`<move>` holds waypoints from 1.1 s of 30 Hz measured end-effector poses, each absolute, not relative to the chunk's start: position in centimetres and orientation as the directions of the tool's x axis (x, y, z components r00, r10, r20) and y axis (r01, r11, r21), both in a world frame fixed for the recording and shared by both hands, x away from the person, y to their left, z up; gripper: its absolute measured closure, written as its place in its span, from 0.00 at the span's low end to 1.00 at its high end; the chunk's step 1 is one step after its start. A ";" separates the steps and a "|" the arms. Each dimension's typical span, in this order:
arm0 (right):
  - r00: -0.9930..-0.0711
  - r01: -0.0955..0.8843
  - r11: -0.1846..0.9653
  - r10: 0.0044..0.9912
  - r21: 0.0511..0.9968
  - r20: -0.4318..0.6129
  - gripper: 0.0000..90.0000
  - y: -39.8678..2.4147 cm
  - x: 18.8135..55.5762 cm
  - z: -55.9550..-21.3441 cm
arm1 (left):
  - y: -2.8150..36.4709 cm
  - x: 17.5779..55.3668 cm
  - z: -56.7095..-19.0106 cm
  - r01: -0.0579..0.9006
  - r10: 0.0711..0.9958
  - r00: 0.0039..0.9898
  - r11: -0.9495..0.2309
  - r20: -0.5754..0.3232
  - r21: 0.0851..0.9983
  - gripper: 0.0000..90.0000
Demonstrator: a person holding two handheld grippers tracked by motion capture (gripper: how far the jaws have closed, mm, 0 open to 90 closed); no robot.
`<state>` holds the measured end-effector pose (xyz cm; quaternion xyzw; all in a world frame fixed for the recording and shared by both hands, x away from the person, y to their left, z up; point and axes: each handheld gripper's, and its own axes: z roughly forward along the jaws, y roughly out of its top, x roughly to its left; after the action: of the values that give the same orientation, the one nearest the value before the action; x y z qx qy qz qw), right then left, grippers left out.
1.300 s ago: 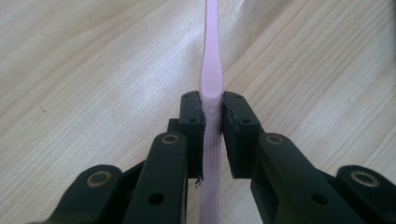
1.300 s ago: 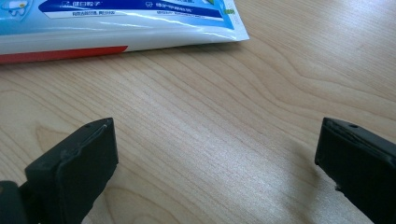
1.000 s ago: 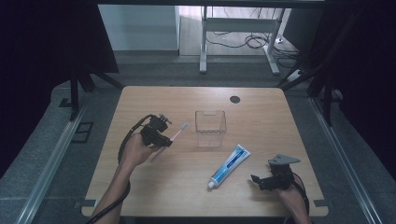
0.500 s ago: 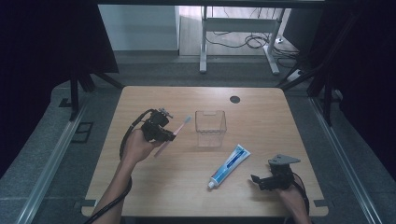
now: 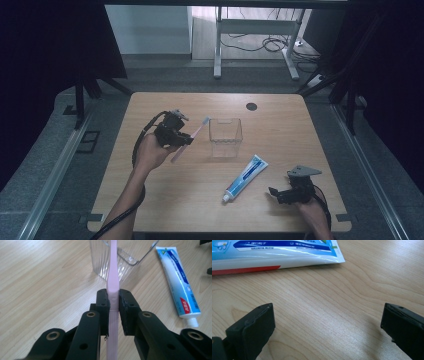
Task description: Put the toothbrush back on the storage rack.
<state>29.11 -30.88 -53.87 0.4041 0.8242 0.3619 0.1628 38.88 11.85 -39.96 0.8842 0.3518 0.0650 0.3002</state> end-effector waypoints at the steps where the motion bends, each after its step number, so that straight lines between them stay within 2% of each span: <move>1: -0.621 0.545 0.411 0.783 0.731 0.023 0.00 -30.9 29.1 -53.8 | 11.7 38.9 -39.9 0.580 0.660 0.746 -0.572 -0.095 0.579 0.88; 33: -0.625 0.546 0.416 0.780 0.727 0.023 0.00 -30.8 29.1 -53.9 | 7.8 40.5 -37.1 0.520 0.644 0.761 -0.532 -0.080 0.668 0.88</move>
<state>29.13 -30.80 -53.93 0.4016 0.8258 0.3612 0.1618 40.52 7.80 -37.15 0.8708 0.3342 0.0882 0.3496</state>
